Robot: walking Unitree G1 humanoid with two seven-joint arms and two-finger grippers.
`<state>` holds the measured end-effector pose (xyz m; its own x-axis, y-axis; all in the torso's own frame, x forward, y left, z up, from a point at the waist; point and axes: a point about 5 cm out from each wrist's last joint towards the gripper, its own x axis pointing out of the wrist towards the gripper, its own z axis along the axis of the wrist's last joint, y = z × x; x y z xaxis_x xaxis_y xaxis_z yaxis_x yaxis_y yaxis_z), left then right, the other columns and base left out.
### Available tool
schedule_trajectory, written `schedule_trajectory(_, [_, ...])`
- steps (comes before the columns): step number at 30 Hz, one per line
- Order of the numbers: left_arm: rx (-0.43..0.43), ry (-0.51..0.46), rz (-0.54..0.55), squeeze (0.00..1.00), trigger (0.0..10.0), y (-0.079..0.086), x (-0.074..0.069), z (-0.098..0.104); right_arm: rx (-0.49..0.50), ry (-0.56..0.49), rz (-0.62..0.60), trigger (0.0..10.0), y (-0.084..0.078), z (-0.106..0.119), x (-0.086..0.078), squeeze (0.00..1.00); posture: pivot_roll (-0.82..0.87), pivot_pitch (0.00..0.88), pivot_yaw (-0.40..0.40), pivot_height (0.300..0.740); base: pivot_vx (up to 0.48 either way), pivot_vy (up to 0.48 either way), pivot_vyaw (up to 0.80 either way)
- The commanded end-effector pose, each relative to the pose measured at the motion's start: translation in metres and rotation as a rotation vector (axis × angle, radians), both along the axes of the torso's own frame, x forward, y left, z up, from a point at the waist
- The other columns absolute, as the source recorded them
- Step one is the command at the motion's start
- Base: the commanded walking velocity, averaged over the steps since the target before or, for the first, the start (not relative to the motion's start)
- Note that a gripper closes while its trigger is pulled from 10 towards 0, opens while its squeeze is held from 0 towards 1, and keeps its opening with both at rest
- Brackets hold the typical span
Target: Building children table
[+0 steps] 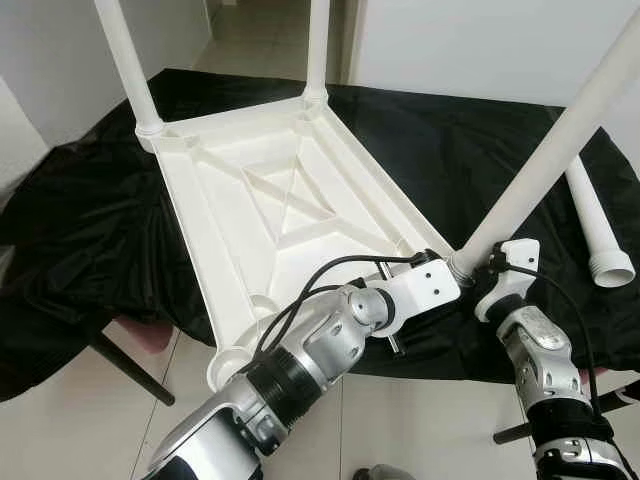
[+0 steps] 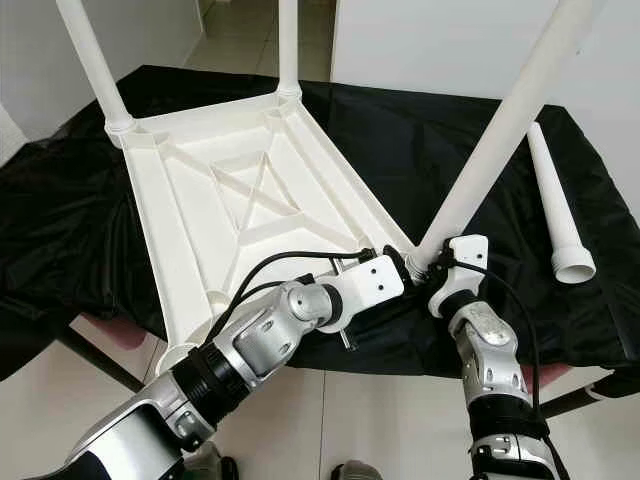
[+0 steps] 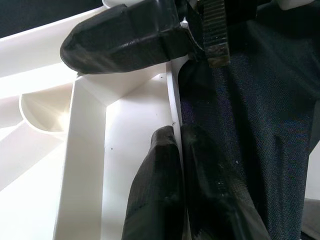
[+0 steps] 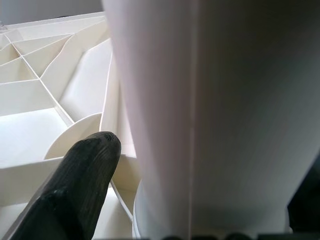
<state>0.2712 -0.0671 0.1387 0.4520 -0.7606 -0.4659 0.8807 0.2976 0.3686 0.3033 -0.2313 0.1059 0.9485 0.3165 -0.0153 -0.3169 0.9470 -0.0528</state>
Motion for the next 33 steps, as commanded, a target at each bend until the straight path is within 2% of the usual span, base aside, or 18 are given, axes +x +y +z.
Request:
schedule_trajectory(1, [0.038, 0.008, -0.064, 0.0, 10.0, -0.005, -0.006, -0.003, -0.016, 0.161, 0.002, 10.0, -0.001, -0.033, -0.013, 0.0, -0.01, 0.057, 0.013, 0.74, 0.0, 0.0, 0.0])
schedule_trajectory(2, [0.039, 0.006, -0.064, 0.0, 10.0, -0.005, -0.006, -0.003, -0.018, 0.164, 0.004, 10.0, -0.003, -0.034, -0.013, 0.0, -0.01, 0.057, 0.012, 0.74, 0.0, 0.0, 0.0])
schedule_trajectory(3, [0.039, 0.005, -0.065, 0.0, 10.0, -0.005, -0.006, -0.003, -0.01, 0.165, 0.0, 0.0, -0.004, -0.034, -0.014, 0.0, -0.01, 0.057, 0.012, 0.74, 0.0, 0.0, 0.0])
schedule_trajectory(9, [0.038, 0.003, -0.065, 0.0, 10.0, -0.005, -0.006, -0.003, 0.005, 0.156, -0.037, 0.0, -0.007, -0.034, -0.013, 0.0, -0.01, 0.056, 0.012, 0.74, 0.0, 0.0, 0.0])
schedule_trajectory(10, [0.037, 0.002, -0.065, 0.0, 10.0, -0.005, -0.006, -0.003, 0.018, 0.148, -0.095, 0.0, -0.008, -0.034, -0.012, 0.0, -0.01, 0.056, 0.009, 0.74, 0.0, 0.0, 0.0])
schedule_trajectory(18, [0.036, 0.002, -0.063, 0.0, 10.0, -0.005, -0.006, -0.003, 0.058, 0.144, -0.239, 0.0, -0.003, -0.037, -0.011, 0.0, -0.01, 0.058, 0.007, 0.74, 0.0, 0.0, 0.0])
schedule_trajectory(19, [0.036, 0.002, -0.063, 0.0, 10.0, -0.005, -0.006, -0.003, 0.075, 0.147, -0.281, 0.0, 0.0, -0.038, -0.012, 0.0, -0.01, 0.059, 0.007, 0.74, 0.0, 0.0, 0.0])
schedule_trajectory(20, [0.036, 0.003, -0.064, 0.0, 10.0, -0.005, -0.007, -0.003, 0.123, 0.181, -0.399, 0.0, 0.004, -0.042, -0.013, 0.0, -0.01, 0.059, 0.006, 0.74, 0.0, 0.0, 0.0])
schedule_trajectory(21, [0.036, 0.003, -0.064, 0.0, 10.0, -0.005, -0.007, -0.003, 0.123, 0.181, -0.399, 0.0, 0.004, -0.042, -0.013, 0.0, -0.01, 0.059, 0.006, 0.74, 0.0, 0.0, 0.0])
schedule_trajectory(24, [0.035, 0.004, -0.062, 0.0, 10.0, -0.005, -0.007, -0.003, 0.13, 0.164, -0.512, 0.0, 0.008, -0.04, -0.016, 0.0, -0.01, 0.058, 0.005, 0.74, 0.0, 0.0, 0.0])
schedule_trajectory(27, [0.034, 0.003, -0.062, 0.0, 10.0, -0.005, -0.007, -0.003, 0.126, 0.15, -0.554, 0.0, 0.011, -0.038, -0.016, 0.0, -0.01, 0.056, 0.006, 0.74, 0.0, 0.0, 0.0])
schedule_trajectory(29, [0.033, 0.002, -0.064, 0.0, 10.0, -0.006, -0.007, -0.003, 0.11, 0.127, -0.686, 0.0, 0.015, -0.035, -0.019, 0.0, -0.02, 0.052, 0.0, 0.74, 0.0, 0.0, 0.0])
schedule_trajectory(30, [0.033, 0.002, -0.064, 0.0, 10.0, -0.006, -0.007, -0.003, 0.11, 0.127, -0.686, 0.0, 0.015, -0.035, -0.019, 0.0, -0.02, 0.052, 0.0, 0.74, 0.0, 0.0, 0.0])
schedule_trajectory(33, [0.031, 0.002, -0.066, 0.0, 10.0, -0.007, -0.007, -0.003, 0.109, 0.124, -0.785, 0.0, 0.016, -0.033, -0.022, 0.0, -0.02, 0.05, -0.003, 0.74, 0.0, 0.0, 0.0])
